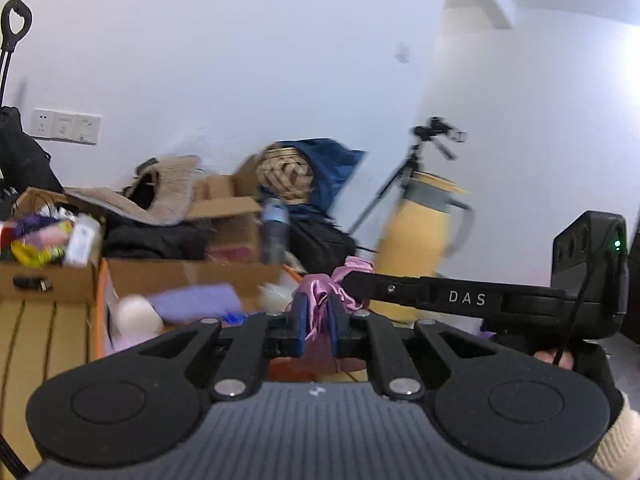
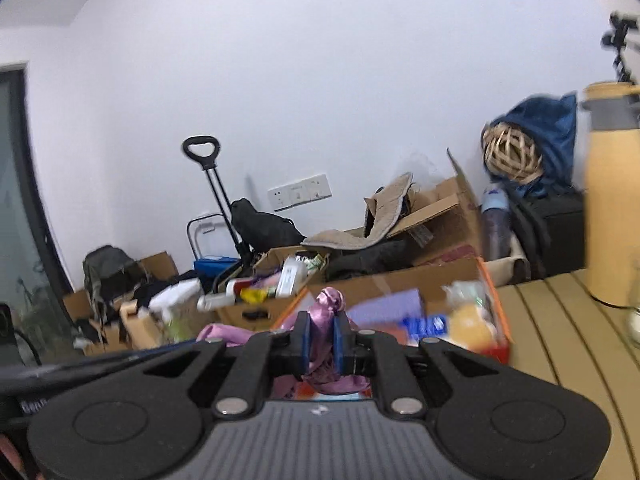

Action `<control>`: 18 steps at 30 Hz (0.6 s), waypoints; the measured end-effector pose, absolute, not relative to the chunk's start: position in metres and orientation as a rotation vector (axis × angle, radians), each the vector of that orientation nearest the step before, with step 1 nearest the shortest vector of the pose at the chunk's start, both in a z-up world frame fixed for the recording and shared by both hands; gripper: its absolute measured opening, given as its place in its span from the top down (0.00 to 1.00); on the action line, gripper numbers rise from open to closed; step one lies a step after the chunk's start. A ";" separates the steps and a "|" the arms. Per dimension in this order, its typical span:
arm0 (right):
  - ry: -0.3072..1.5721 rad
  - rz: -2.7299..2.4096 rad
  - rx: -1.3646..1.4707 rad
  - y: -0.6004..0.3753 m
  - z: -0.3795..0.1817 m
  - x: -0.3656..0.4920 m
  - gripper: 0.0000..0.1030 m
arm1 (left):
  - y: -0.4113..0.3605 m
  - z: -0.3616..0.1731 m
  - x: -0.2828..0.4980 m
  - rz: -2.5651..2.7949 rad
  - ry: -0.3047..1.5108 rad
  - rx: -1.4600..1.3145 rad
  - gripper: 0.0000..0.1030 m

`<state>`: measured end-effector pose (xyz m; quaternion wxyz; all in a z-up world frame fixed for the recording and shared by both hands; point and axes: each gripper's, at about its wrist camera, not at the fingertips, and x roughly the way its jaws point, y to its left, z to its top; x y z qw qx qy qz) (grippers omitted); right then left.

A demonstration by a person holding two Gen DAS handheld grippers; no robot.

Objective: Organize soft objects
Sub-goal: 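Carry the pink satin bow into the box and open both grippers, then withdraw both tools from the box toward the light blue plush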

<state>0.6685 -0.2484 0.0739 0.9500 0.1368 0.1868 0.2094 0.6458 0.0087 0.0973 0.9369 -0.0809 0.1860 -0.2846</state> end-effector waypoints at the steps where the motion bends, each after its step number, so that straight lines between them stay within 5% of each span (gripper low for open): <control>1: 0.401 0.426 0.281 -0.244 0.076 0.698 0.89 | 0.009 0.100 0.671 -0.579 0.391 -0.141 0.89; 9: 0.654 0.329 0.253 -0.197 0.015 0.881 0.89 | 0.012 0.031 0.843 -0.427 0.646 -0.021 0.88; 13: 0.793 0.286 0.094 -0.172 -0.024 0.919 0.86 | -0.003 -0.009 0.853 -0.356 0.688 0.167 0.87; 18: 0.849 0.330 0.076 -0.169 -0.039 0.922 0.81 | 0.007 -0.015 0.854 -0.329 0.696 0.128 0.75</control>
